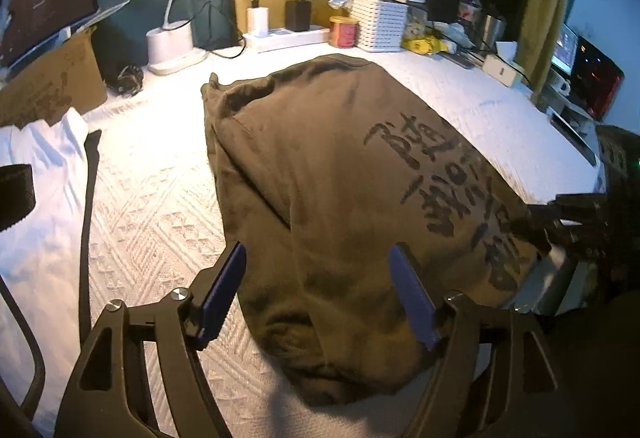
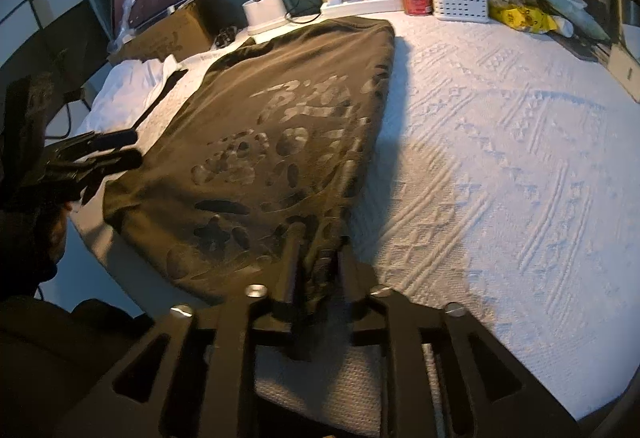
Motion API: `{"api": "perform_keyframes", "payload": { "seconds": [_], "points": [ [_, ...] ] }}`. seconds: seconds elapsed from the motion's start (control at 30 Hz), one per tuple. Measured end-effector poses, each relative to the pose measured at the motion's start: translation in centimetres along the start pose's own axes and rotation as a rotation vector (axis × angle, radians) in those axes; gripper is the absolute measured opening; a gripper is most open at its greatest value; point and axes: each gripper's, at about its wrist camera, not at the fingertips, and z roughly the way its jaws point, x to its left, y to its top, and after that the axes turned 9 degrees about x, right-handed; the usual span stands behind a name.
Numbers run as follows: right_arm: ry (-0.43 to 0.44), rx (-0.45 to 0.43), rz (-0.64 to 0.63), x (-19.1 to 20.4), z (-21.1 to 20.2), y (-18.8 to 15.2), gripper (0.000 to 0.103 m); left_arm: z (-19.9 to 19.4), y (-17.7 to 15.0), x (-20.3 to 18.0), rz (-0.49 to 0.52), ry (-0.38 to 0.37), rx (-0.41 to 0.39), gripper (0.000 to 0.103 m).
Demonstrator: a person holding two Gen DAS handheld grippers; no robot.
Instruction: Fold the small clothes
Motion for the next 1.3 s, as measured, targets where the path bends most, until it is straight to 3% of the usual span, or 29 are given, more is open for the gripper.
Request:
{"api": "perform_keyframes", "payload": {
  "seconds": [0.07, 0.17, 0.2, 0.23, 0.27, 0.83, 1.3],
  "points": [
    [-0.004, 0.004, -0.057, 0.7, 0.2, 0.0, 0.043, 0.7, 0.0, 0.4, -0.012, 0.002, 0.016, 0.077],
    [-0.037, 0.021, -0.099, 1.1, 0.2, 0.2, 0.047, 1.8, -0.1, 0.9, -0.043, 0.013, 0.056, 0.077],
    [-0.044, 0.022, -0.093, 0.9, 0.1, 0.3, 0.052, 1.8, 0.0, 1.0, -0.050, 0.005, 0.052, 0.077],
    [-0.055, 0.022, -0.085, 0.7, 0.1, 0.5, 0.066, 1.7, 0.0, 1.0, -0.056, -0.002, 0.048, 0.077],
    [-0.059, 0.023, -0.080, 0.4, 0.0, 0.6, 0.070, 1.7, 0.2, 1.2, -0.066, -0.011, 0.041, 0.077],
    [-0.120, -0.033, -0.038, -3.5, 0.1, 6.8, 0.070, 3.1, 5.2, 3.6, -0.104, -0.029, -0.009, 0.077],
    [-0.169, -0.063, 0.028, -6.9, 1.9, 12.7, 0.070, 6.5, 9.9, 7.5, -0.126, -0.021, -0.036, 0.077]
  ]
}}
